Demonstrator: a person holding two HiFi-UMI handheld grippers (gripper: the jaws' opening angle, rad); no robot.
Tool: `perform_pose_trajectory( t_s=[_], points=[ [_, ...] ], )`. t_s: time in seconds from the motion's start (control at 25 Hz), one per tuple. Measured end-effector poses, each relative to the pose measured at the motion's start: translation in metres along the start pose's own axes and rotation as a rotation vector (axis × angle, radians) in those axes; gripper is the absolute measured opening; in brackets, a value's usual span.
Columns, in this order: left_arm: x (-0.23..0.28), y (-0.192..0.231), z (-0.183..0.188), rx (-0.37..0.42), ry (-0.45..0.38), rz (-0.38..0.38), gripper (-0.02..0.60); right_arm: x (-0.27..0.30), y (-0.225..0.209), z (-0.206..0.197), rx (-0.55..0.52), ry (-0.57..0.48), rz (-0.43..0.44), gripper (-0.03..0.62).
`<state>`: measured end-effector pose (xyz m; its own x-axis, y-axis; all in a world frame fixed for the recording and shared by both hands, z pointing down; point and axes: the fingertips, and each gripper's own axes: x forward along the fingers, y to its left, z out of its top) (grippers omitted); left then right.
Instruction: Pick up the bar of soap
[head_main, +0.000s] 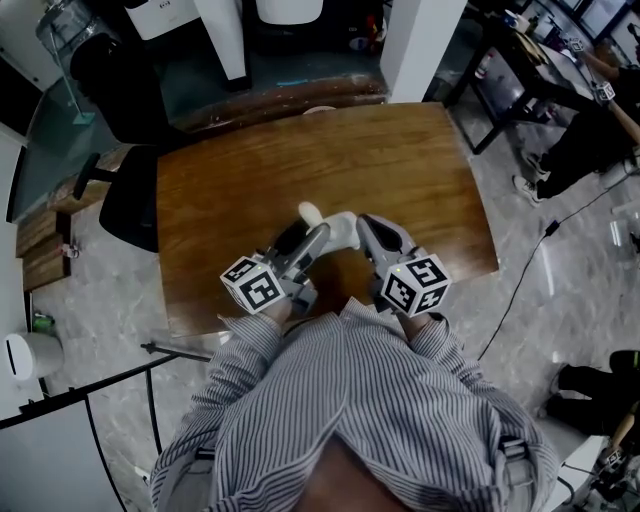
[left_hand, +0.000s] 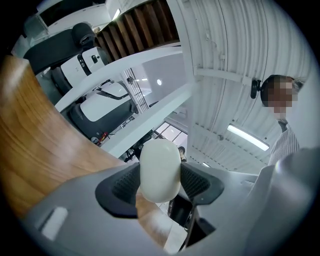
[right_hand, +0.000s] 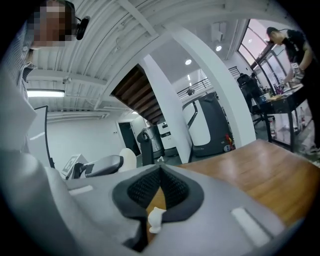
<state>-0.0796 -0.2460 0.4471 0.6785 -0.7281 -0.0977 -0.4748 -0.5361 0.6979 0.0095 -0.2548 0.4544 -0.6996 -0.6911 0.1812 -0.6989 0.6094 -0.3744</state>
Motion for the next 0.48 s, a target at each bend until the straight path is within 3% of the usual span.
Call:
perform_pose_trajectory(
  t_s=[0.48],
  points=[
    [0.0018,-0.0036,-0.003,-0.001,0.013,-0.024,0.262,-0.0011,0.0067,-0.0008,-0.009,-0.003,0.01,0.002]
  ],
)
